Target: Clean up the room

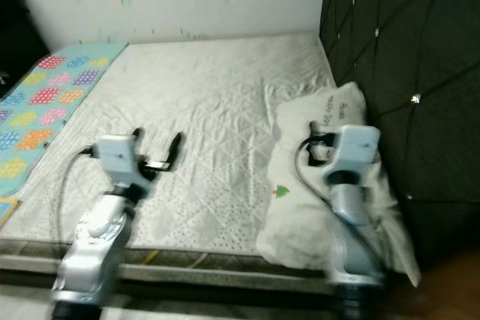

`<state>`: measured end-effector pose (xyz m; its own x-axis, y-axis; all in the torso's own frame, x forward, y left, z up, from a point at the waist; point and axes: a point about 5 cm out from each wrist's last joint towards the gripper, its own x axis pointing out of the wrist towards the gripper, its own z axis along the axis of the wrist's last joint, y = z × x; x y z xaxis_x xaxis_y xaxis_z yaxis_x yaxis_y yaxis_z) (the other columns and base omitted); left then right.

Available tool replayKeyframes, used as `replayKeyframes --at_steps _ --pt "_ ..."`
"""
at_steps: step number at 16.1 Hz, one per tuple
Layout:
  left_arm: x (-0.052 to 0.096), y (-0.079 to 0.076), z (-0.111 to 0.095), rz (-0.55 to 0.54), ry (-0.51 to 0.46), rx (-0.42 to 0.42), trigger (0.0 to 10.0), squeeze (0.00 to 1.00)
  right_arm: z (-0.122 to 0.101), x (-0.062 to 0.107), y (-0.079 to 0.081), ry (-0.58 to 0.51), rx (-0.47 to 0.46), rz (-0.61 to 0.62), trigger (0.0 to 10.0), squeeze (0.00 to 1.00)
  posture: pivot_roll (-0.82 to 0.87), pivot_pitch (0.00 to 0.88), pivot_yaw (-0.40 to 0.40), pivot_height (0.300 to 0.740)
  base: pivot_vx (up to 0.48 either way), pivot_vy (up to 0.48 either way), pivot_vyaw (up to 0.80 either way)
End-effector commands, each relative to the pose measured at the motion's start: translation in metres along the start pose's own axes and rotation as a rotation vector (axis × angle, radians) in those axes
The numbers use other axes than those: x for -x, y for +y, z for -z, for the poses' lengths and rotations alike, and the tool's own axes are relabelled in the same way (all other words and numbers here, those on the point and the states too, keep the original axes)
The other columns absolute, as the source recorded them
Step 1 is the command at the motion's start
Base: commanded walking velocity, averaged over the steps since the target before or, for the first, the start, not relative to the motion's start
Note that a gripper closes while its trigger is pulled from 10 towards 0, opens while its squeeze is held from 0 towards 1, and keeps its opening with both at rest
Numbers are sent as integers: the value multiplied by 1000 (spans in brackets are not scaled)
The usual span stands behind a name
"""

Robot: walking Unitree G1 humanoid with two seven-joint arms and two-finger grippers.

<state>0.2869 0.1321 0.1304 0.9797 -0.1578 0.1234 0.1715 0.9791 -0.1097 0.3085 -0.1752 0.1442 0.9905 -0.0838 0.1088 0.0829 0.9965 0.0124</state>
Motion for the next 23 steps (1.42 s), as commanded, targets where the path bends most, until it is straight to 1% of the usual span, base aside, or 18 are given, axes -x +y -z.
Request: replayKeyframes --at_steps 1,8,9,10,11,13,15,19,23 --pt "-1 0 -2 2 -9 -1 10000 0 -1 -1 -3 0 10 3 10000 0 -284 0 150 740 0 349 0" --pt "-1 0 -1 -6 0 7 10000 0 2 -1 1 20 23 -24 10000 0 -288 0 148 740 0 337 0" --pt "-1 -1 -1 3 -7 11 10000 0 3 -1 2 21 25 -28 10000 0 -289 0 148 740 0 0 0" --pt "-1 -2 -2 24 -10 46 10000 0 3 -2 2 22 27 -31 10000 0 -290 0 147 740 0 0 0" --pt "-1 -1 -3 24 -17 41 10000 0 2 -2 3 21 32 -36 10000 0 -289 0 145 740 0 0 0" --pt "0 -2 -5 41 -27 67 10000 0 3 -2 3 22 35 -39 10000 0 -289 0 147 740 0 0 0" --pt "0 -5 -5 55 -26 70 10000 0 3 -2 3 23 36 -40 10000 0 -287 0 144 740 253 0 0" --pt "1 -4 -5 58 -27 81 10000 0 4 -2 5 22 38 -48 10000 0 -284 0 145 740 275 0 0" --pt "1 -5 -5 69 -24 83 10000 0 4 -2 2 22 42 -36 10000 0 -288 0 153 740 286 0 0"
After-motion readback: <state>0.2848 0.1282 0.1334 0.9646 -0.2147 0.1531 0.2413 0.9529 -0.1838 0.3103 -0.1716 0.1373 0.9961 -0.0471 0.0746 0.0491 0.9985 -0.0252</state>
